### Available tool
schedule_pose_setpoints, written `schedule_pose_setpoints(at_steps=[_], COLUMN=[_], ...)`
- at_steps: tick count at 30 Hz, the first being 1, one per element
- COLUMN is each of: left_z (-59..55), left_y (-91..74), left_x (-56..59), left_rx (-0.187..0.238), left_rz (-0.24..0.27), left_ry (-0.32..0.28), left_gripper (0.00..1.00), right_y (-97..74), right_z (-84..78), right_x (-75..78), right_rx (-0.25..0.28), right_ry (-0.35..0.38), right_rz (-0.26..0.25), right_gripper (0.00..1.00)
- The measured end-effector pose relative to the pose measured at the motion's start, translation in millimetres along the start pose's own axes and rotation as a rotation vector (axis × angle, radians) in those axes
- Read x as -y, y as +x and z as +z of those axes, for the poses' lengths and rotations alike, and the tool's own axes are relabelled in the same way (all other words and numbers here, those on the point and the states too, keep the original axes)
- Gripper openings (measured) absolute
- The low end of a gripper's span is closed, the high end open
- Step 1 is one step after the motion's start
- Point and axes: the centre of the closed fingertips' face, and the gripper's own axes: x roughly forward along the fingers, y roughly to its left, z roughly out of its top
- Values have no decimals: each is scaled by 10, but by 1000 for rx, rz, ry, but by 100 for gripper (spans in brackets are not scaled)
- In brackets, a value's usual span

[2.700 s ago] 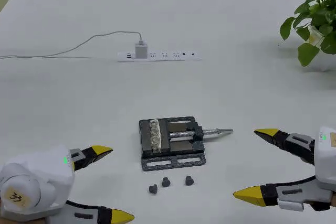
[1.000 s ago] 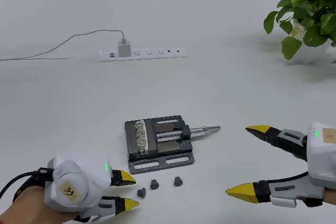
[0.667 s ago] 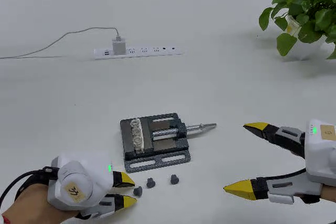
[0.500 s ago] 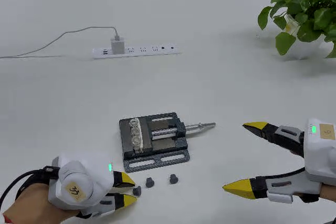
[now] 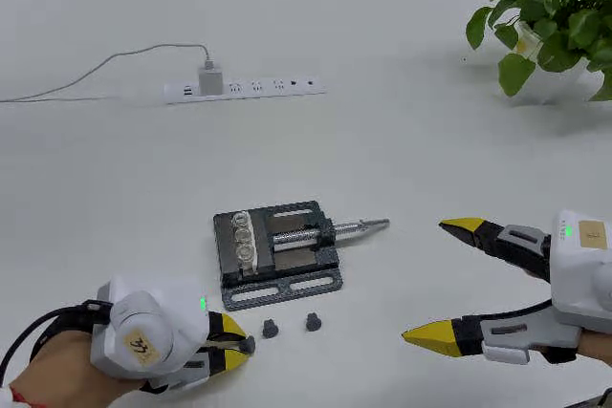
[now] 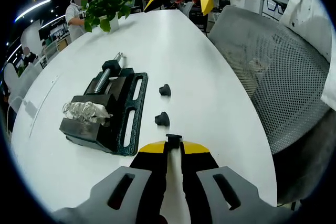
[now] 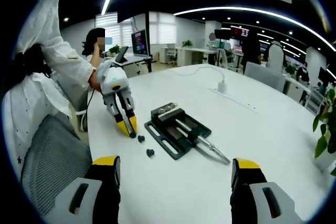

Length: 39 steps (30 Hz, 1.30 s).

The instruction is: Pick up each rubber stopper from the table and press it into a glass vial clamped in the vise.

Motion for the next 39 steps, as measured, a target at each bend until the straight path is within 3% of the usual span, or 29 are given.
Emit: schedule_pose_setpoints(at_steps=[24, 28, 39], left_z=[-10, 10, 314], left_y=[-1, -30, -289], left_x=[20, 17, -28], left_rx=[0, 18, 117], left_rz=[7, 16, 89], left_ry=[-29, -52, -102], left_gripper=[3, 3, 3], right_y=[21, 31, 56], right_z=[17, 46, 269], right_x=[-37, -55, -155], right_rx=[7, 10, 38], right_ry=[3, -2, -35], right_rz=[6, 12, 38], right_gripper=[85, 85, 84])
